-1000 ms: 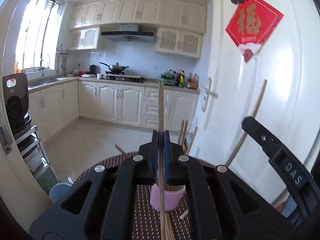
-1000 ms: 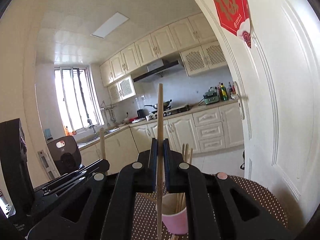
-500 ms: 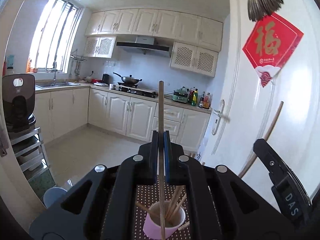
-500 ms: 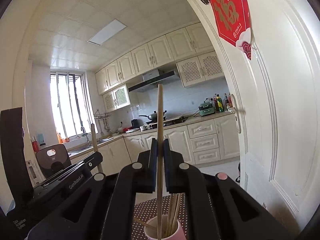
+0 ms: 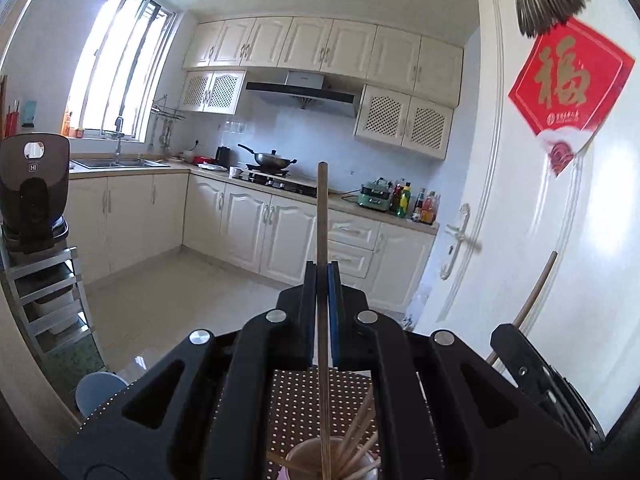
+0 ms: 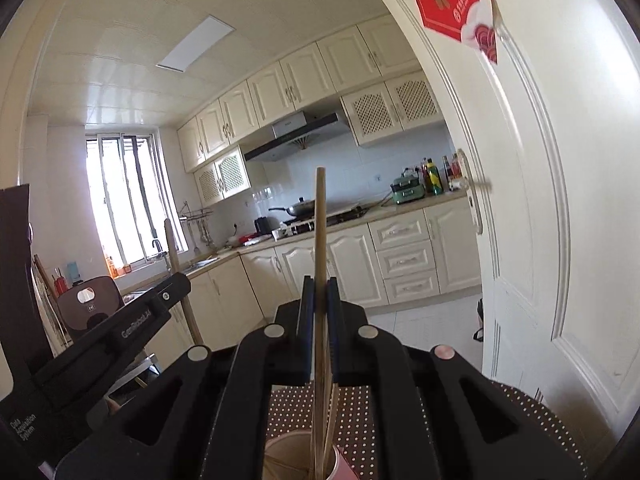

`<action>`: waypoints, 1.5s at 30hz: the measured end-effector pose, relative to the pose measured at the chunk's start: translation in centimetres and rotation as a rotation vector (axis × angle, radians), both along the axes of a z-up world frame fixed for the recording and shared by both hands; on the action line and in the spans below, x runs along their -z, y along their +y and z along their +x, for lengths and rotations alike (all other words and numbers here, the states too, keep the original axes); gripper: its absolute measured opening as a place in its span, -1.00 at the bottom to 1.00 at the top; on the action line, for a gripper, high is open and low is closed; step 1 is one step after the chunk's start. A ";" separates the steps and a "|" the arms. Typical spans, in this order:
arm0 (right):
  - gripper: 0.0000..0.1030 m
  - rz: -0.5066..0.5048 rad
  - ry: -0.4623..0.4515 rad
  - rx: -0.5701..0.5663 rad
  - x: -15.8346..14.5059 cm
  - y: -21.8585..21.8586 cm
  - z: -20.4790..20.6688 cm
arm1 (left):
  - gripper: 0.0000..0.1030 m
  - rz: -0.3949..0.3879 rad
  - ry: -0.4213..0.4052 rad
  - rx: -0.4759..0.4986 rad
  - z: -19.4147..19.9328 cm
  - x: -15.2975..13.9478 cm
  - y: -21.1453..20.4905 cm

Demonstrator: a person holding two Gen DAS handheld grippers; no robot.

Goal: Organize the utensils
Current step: 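Lower both chopsticks into the pink cup with both tools, then open both tools to release the chopsticks inside the cup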

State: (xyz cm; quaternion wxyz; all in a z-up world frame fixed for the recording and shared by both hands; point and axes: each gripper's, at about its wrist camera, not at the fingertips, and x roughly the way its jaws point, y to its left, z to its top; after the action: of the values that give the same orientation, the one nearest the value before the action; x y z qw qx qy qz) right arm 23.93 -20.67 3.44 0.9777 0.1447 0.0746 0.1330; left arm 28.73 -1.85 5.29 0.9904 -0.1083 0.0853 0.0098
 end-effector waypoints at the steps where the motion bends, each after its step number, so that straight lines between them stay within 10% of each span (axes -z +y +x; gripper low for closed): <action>1: -0.90 -0.005 0.009 -0.001 0.3 0.1 0.1 | -0.88 0.000 0.006 0.003 0.1 0.4 0.0; 33: -0.81 -0.027 0.171 -0.050 4.5 0.6 1.0 | -0.86 0.057 0.149 0.069 1.9 7.5 -0.4; 45: -0.15 -0.033 0.185 -0.049 4.4 -0.1 -1.2 | -0.86 0.109 0.185 0.147 -0.6 6.6 -0.4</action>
State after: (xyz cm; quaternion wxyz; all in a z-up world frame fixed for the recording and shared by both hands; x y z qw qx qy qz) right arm 22.68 -20.81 -0.91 0.9653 0.1383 0.1701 0.1418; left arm 28.16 -2.20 -1.35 0.9807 -0.0465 0.1835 -0.0483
